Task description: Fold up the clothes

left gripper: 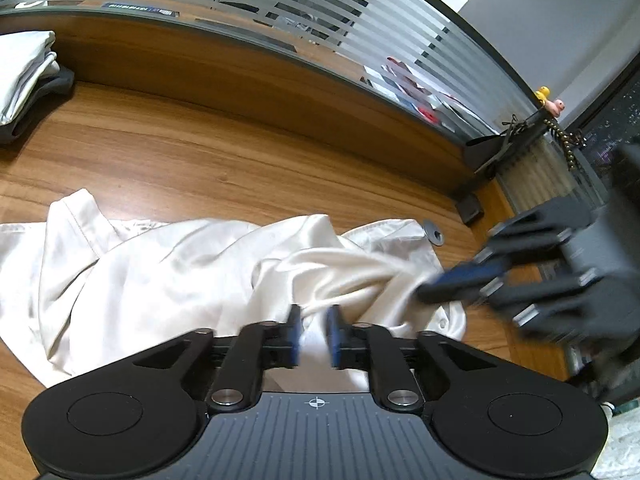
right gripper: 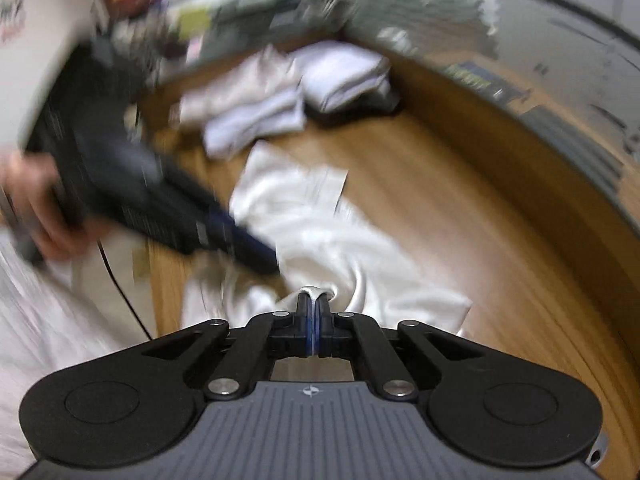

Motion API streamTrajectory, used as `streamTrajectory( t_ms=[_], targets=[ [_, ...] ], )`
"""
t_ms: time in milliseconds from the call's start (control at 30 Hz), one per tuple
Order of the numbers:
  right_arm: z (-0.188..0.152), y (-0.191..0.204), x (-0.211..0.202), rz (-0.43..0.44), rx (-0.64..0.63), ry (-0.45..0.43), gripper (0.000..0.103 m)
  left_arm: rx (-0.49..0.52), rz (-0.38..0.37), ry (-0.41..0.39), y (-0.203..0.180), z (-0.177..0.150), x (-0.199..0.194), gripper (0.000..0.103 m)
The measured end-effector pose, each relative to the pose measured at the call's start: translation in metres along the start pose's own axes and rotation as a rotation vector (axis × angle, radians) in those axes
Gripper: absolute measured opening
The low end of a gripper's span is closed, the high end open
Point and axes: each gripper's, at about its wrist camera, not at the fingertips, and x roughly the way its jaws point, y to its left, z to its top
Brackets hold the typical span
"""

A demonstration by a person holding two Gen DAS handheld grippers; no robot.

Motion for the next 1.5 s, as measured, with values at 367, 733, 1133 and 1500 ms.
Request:
streamTrajectory(
  t_ms=[367,733,1133,1500],
  targets=[
    [0.016,-0.023,-0.073,0.02,0.112,-0.198,0.001,0.12,-0.032,-0.104,-0.023,0.027,-0.026,0.028],
    [0.004,-0.012,-0.062,0.05,0.095,-0.162,0.001,0.253,0.018,0.039,-0.033,0.031,0.025,0.042],
    [-0.034,-0.024,-0.045,-0.027,0.148,-0.065,0.001,0.372,0.048,0.139,-0.052,0.004,0.073,0.004],
    [-0.06,-0.028,-0.03,-0.111,0.117,0.106,0.01,0.255,-0.069,0.034,-0.066,0.028,0.038,0.003]
  ],
)
